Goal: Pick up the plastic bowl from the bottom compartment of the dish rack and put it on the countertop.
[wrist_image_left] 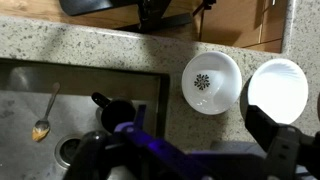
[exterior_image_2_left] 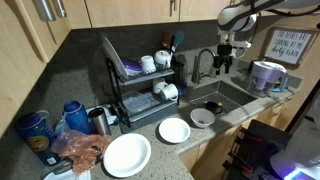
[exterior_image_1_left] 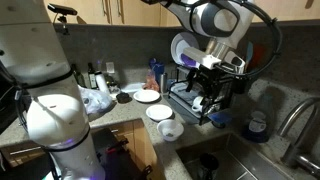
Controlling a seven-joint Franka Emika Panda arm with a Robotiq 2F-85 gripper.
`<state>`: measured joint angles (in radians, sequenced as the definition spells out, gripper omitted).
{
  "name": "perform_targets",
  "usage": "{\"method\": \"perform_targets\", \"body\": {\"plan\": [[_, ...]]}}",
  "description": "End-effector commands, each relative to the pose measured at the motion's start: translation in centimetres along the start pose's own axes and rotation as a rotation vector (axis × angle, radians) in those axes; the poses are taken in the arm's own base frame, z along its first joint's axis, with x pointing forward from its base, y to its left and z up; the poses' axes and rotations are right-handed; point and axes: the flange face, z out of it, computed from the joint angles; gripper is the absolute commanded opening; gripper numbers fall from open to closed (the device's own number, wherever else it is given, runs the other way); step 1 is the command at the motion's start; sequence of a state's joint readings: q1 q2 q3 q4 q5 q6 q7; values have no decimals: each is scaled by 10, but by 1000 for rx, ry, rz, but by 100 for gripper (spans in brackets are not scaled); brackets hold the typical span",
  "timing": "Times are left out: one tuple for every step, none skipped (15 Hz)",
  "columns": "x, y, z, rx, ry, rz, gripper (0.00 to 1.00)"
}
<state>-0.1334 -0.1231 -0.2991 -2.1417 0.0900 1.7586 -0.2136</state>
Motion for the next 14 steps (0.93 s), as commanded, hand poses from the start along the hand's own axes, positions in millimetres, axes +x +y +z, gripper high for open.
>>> {"method": "perform_targets", "body": {"plan": [[0,0,0,0,-1,0,100],[0,0,0,0,-1,0,100],[0,0,0,-3,9,5,100],[1,2,0,-16,44,29,100],[2,4,-1,5,72,74,100],[3,5,0,30,97,128,100],[5,4,5,64,109,187,100],[7,2,9,92,121,234,100],[8,-1,15,128,129,279,100],[9,-5,19,159,142,322,100],[10,-11,25,188,150,353,100],[11,-18,31,217,164,383,100],[12,-24,38,241,174,413,100],[13,-33,44,258,189,432,100]]}}
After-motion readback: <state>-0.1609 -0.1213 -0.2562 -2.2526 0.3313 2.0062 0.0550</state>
